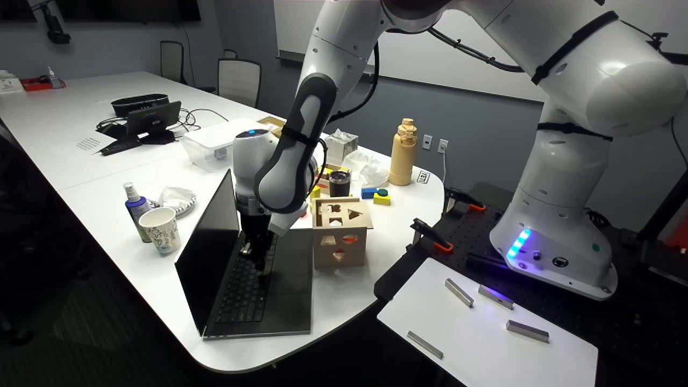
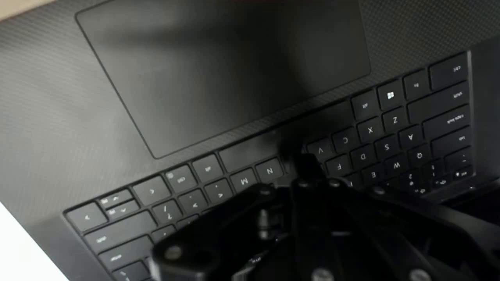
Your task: Press a button on the laptop keyboard
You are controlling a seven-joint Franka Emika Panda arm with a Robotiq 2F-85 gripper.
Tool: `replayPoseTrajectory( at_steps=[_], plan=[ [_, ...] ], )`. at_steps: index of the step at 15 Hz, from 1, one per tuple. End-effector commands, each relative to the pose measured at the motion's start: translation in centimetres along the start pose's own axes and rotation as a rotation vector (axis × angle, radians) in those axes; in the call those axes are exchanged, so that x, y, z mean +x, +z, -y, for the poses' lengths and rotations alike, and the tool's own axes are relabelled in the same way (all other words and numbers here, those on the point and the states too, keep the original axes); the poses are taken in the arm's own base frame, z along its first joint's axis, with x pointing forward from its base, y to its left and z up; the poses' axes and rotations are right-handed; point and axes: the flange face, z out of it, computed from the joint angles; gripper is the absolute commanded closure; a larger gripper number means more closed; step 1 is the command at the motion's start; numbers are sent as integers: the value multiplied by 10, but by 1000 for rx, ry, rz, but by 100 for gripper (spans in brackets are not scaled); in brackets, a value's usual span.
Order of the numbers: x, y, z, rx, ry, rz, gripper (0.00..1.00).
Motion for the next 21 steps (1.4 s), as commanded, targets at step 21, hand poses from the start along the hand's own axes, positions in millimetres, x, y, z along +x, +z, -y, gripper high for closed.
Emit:
replayPoseTrajectory(
  at_steps=[21],
  plan=[
    [14,-18,-4,42,17,5,100]
  ],
)
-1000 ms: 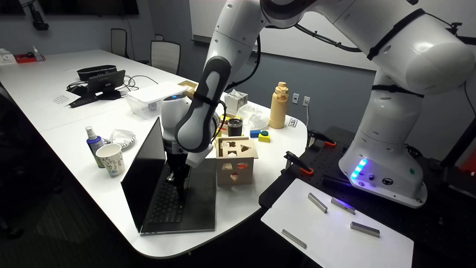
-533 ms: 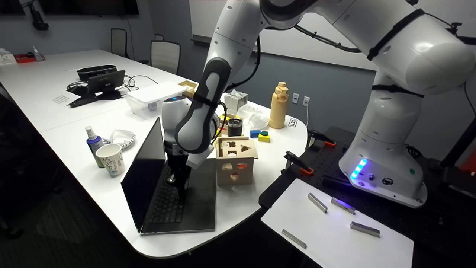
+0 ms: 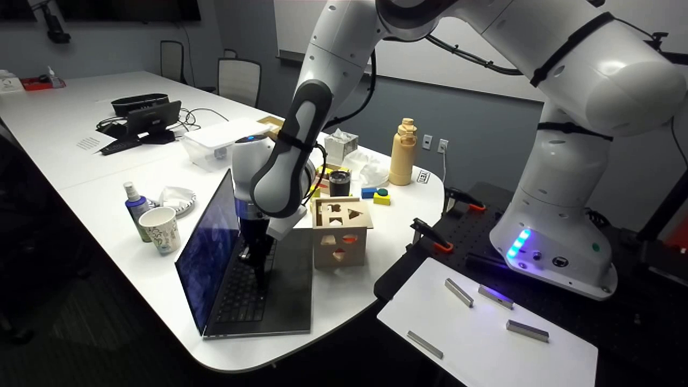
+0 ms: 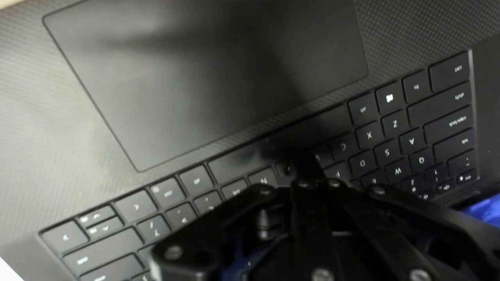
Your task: Press a button on the laptop keyboard
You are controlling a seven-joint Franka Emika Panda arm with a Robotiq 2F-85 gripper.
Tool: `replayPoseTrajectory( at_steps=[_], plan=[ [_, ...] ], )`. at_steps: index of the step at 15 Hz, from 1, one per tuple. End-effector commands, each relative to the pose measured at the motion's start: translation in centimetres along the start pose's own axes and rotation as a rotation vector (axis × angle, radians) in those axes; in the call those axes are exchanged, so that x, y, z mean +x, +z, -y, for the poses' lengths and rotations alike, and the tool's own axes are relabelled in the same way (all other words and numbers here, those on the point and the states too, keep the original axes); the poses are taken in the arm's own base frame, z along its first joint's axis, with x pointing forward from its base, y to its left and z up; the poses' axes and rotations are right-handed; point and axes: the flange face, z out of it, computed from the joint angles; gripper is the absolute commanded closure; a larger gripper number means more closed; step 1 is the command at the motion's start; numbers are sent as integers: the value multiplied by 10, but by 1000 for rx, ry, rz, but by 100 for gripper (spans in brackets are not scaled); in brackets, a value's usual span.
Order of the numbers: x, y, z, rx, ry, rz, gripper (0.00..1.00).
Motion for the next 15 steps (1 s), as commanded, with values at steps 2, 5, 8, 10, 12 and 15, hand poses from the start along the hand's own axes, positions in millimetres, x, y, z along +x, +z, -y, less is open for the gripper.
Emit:
replayPoseTrajectory(
  at_steps=[2,5,8,10,12,15],
  plan=[
    [18,-55,-7,9,9,-40,100],
    [29,-99,-14,-16,31,-77,100],
    [36,-151,-18,-55,43,-101,68],
    [37,-183,-22,-85,63,-88,53],
    [35,-212,-25,-109,85,-61,38],
    [31,-256,-26,-137,112,-29,16]
  ],
)
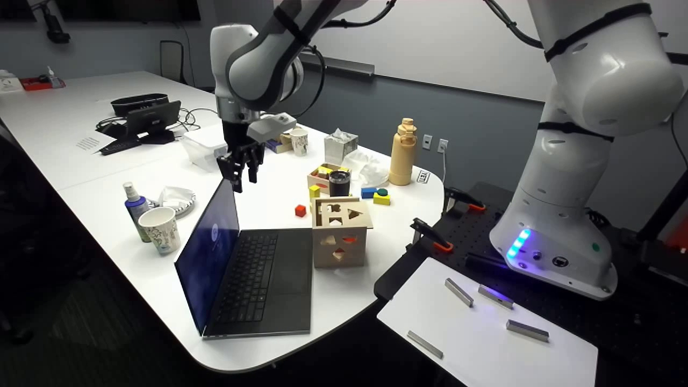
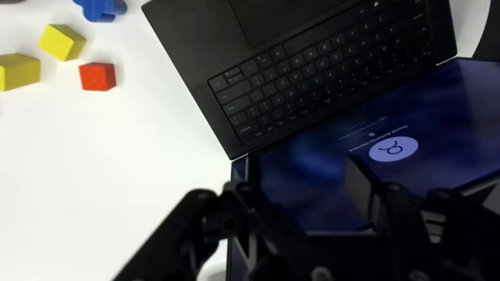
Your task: Press a button on the laptop keyboard
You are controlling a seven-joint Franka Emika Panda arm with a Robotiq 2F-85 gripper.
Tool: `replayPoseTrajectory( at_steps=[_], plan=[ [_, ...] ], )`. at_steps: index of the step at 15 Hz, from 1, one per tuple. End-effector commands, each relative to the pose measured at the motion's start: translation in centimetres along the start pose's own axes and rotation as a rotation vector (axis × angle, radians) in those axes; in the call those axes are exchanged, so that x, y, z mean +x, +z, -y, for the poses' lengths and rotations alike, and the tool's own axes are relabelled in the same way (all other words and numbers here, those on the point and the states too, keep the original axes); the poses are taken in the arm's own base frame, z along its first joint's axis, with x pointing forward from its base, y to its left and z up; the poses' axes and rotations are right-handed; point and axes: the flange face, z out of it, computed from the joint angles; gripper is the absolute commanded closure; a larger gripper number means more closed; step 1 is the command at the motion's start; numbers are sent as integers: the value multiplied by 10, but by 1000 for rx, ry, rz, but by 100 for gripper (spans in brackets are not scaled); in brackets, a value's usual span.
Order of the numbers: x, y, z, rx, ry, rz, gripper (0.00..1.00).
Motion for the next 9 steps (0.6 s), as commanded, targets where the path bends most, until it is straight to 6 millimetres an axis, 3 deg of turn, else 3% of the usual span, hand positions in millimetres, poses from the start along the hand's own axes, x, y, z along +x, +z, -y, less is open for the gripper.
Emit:
replayPoseTrajectory(
  at_steps=[1,2,5,9],
  plan=[
    [-13,-56,-2,-40,35,33,7],
    [-12,-69,-1,-45,34,33,1],
    [-12,-98,1,-51,34,29,0],
    [-16,-112,0,-58,30,37,0]
  ],
)
